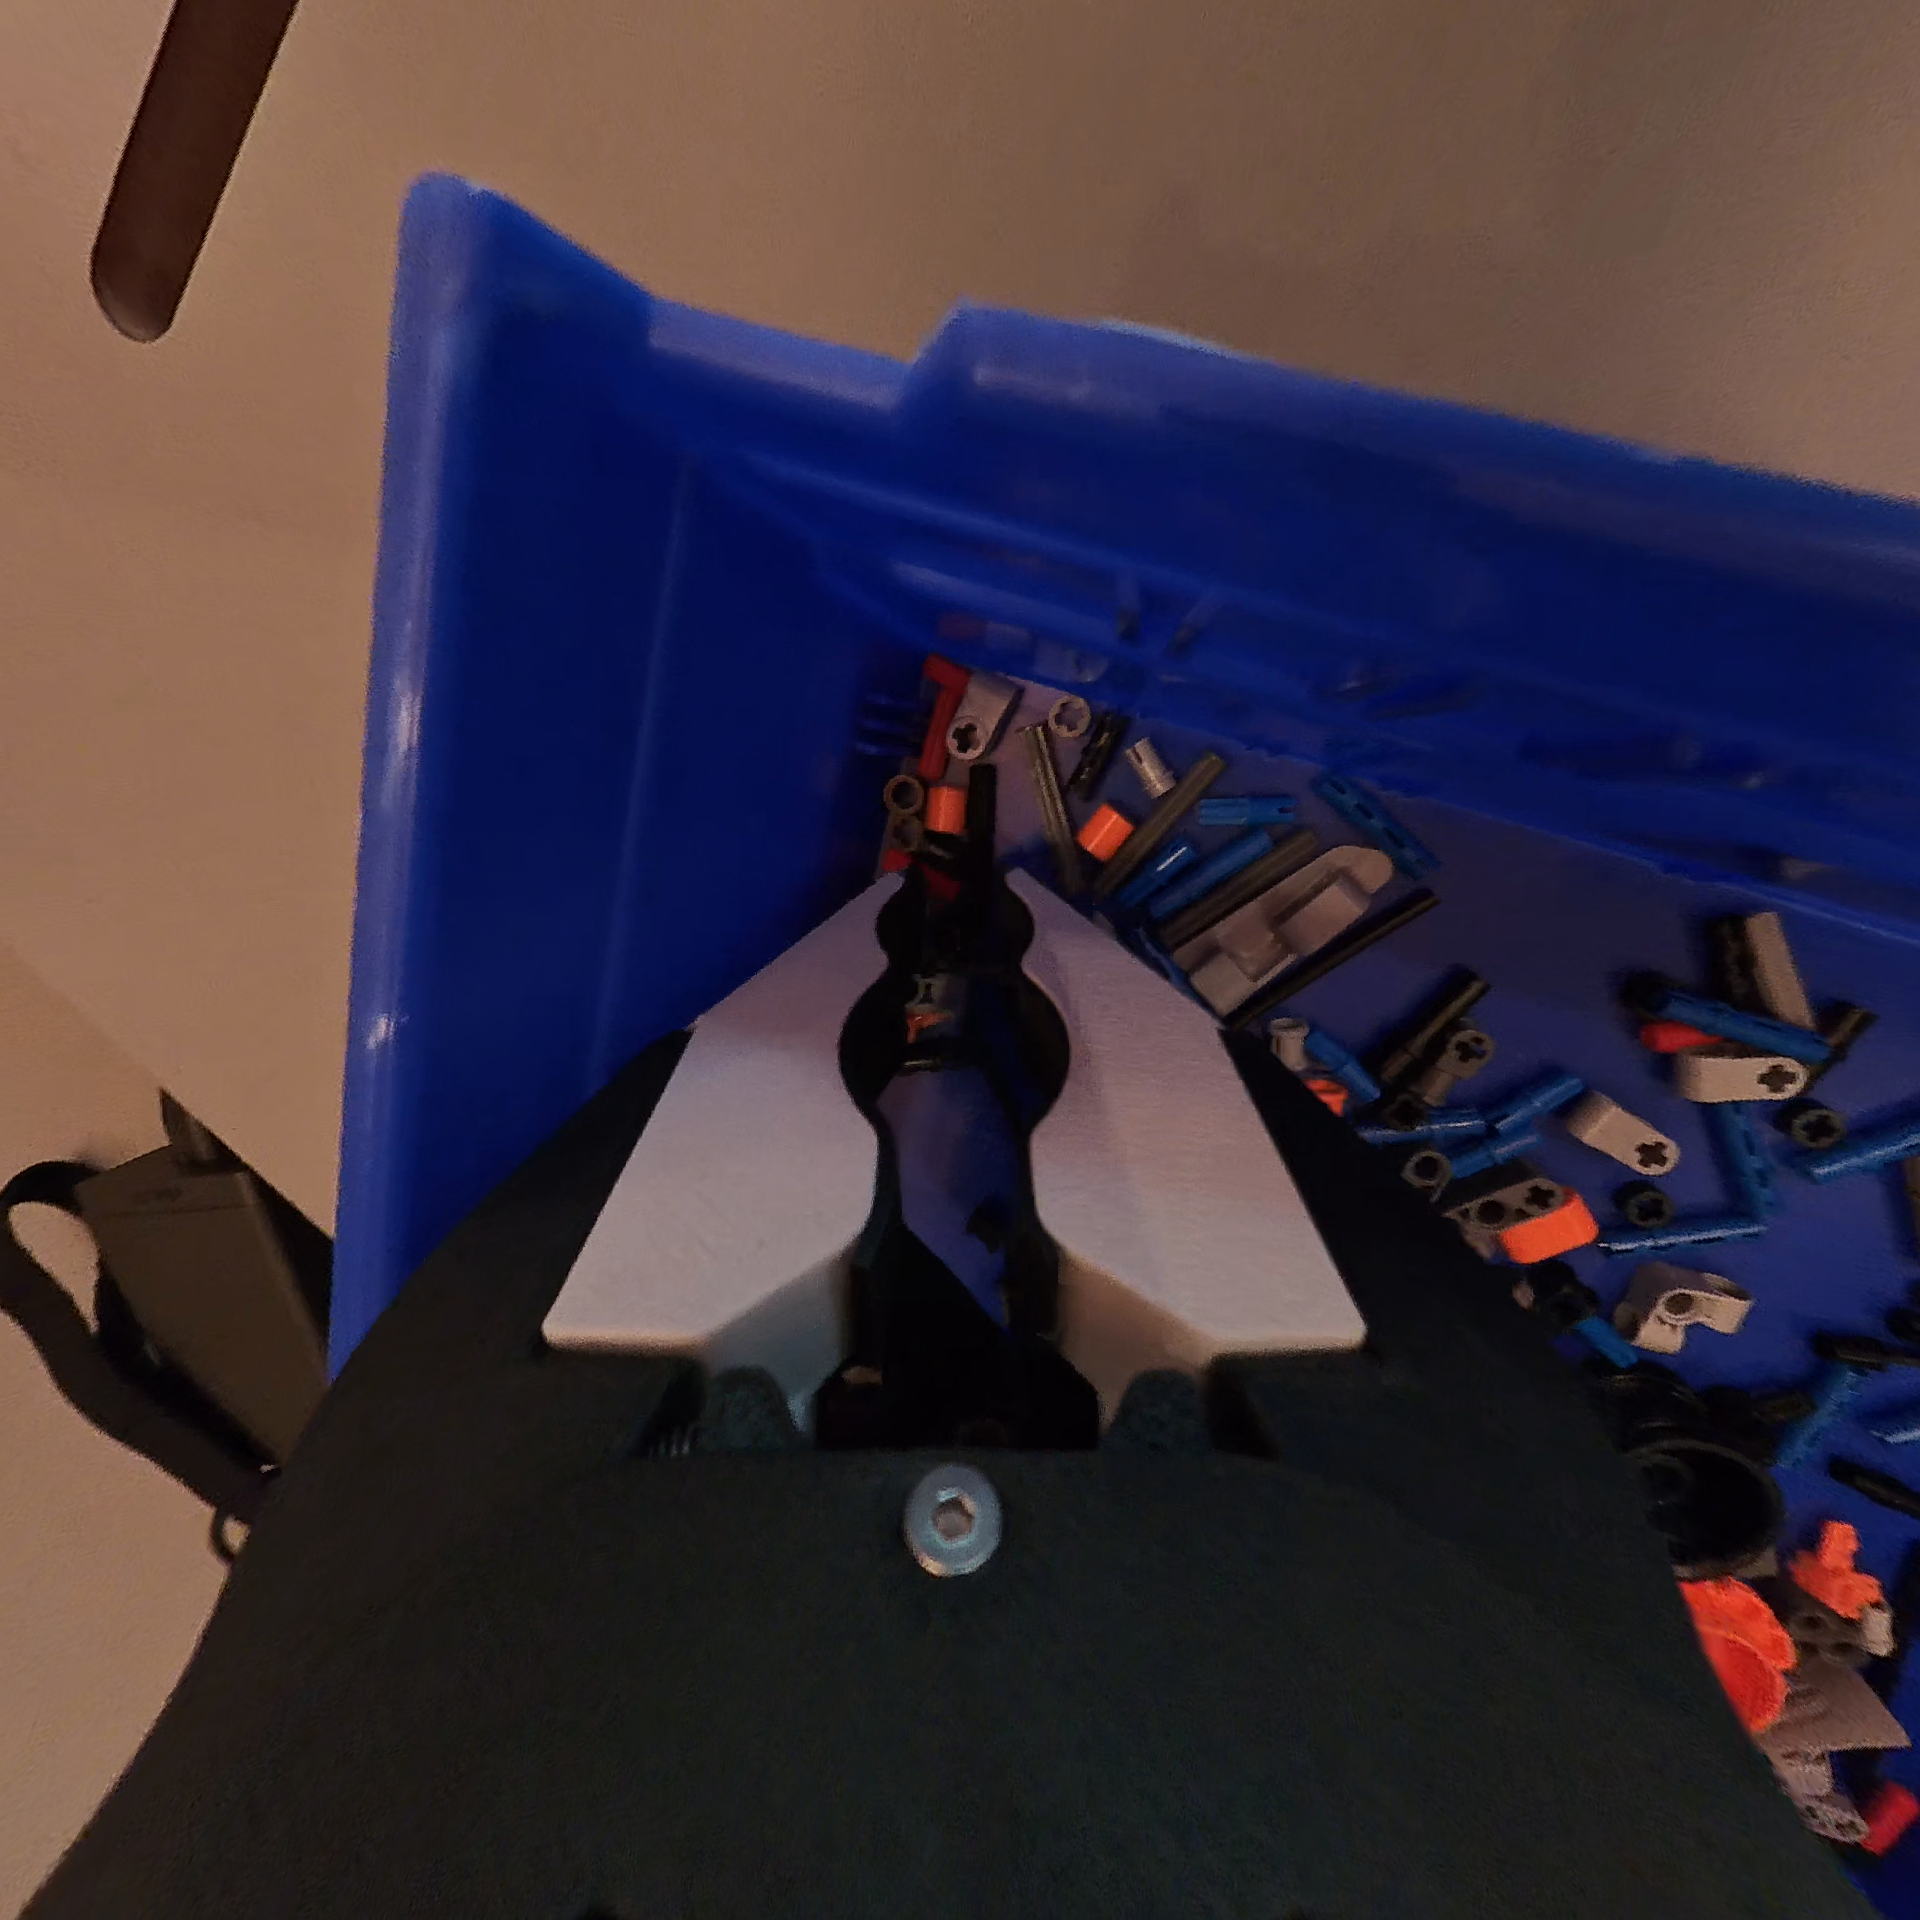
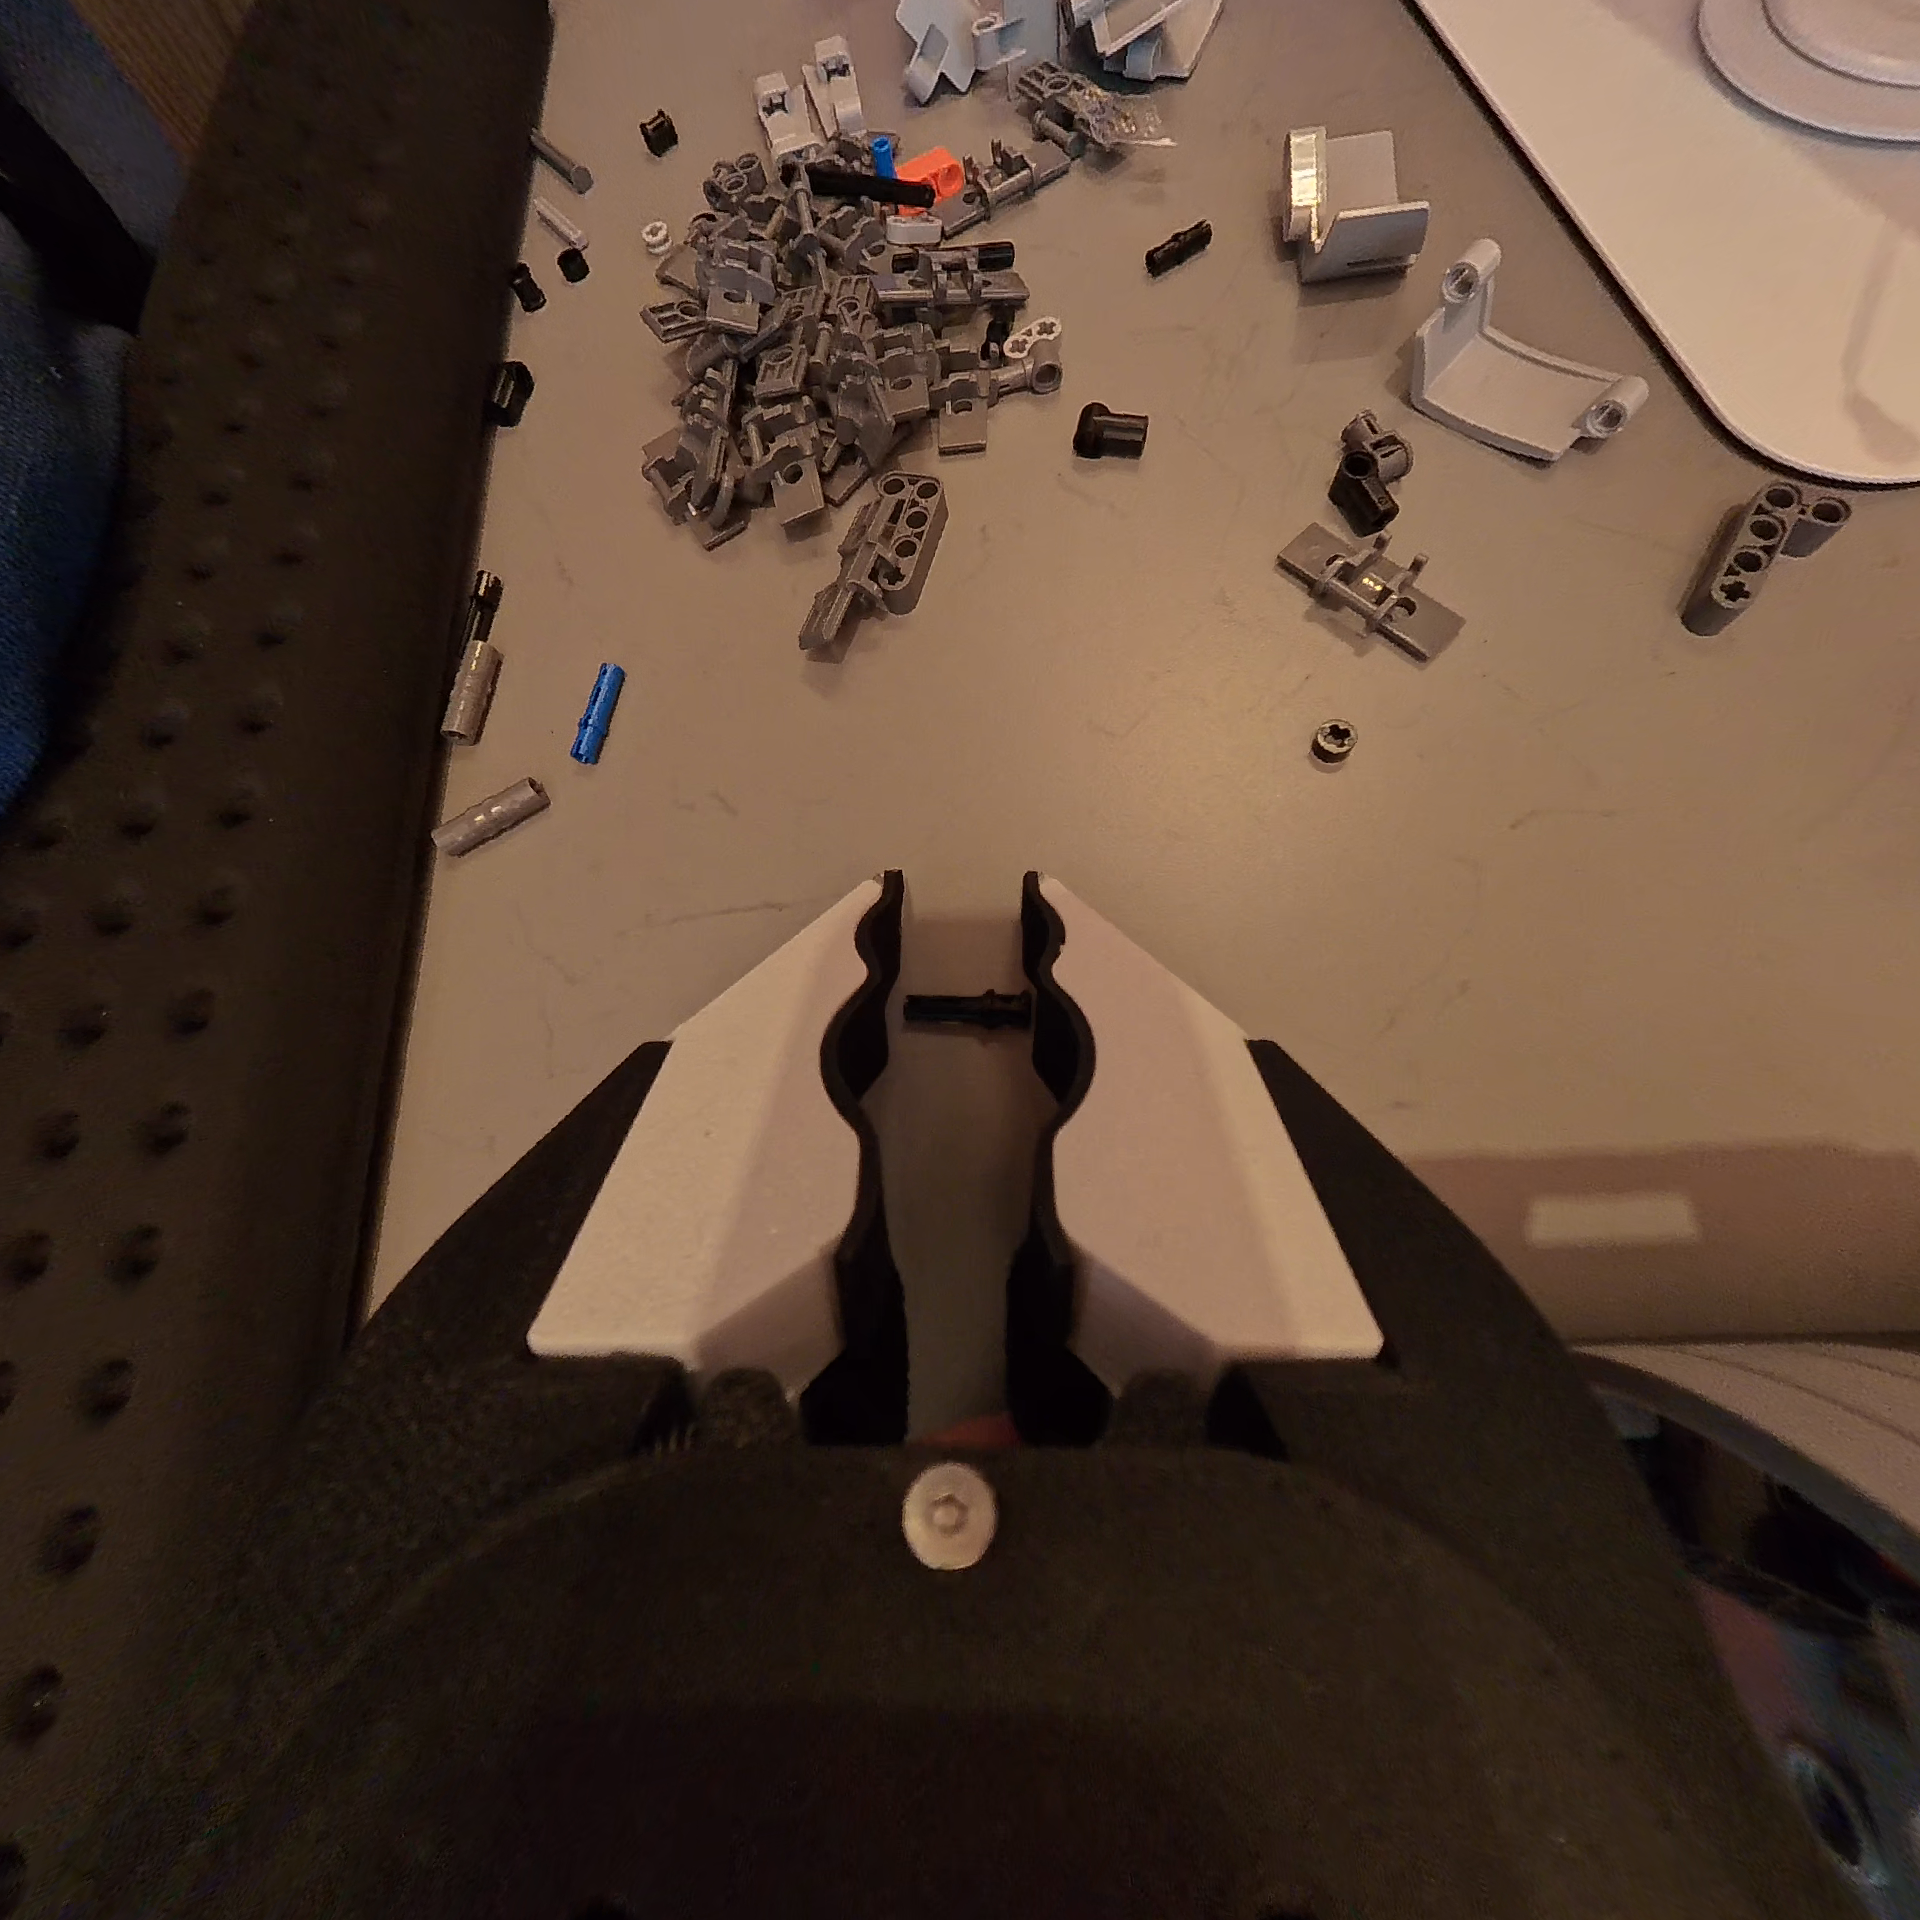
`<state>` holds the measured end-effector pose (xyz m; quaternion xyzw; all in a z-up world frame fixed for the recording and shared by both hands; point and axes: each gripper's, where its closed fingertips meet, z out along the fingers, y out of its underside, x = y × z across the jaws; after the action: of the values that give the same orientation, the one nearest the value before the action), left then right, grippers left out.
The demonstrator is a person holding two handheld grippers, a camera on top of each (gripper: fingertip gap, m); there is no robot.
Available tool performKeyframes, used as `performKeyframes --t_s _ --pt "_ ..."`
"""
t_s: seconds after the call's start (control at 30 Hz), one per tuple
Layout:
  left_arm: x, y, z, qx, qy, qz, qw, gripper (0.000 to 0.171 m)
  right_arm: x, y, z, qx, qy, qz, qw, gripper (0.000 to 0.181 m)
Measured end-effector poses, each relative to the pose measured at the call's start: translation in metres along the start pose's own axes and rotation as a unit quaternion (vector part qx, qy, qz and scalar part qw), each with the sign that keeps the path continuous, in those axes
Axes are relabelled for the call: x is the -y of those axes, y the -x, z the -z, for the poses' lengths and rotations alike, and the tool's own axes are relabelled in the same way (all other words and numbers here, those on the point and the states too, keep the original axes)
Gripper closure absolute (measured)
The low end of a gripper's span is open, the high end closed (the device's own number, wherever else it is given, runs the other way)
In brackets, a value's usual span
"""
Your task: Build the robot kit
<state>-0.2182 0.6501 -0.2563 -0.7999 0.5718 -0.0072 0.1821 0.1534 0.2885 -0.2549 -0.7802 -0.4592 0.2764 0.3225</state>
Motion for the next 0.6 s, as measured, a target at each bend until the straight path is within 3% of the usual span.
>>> performKeyframes --t_s 0.2,0.37,0.47,0.6 --pt "-0.003 -0.003 0.007 0.007 -0.002 -0.005 1.000 0.169 0.000 0.000 0.000 0.000 0.000 0.001 1.000 0.160" --pt "0.022 -0.020 0.063 0.011 -0.090 0.003 0.996 0.169 0.000 0.001 0.000 0.002 0.000 0.002 1.000 0.160" --pt "0.046 -0.050 0.113 0.014 -0.152 -0.025 0.988 0.169 0.000 0.001 0.000 0.002 0.000 0.001 1.000 0.160" --pt "0.075 -0.129 0.153 -0.018 -0.193 -0.093 0.977 0.169 0.000 0.001 0.000 0.002 0.002 0.003 1.000 0.160"
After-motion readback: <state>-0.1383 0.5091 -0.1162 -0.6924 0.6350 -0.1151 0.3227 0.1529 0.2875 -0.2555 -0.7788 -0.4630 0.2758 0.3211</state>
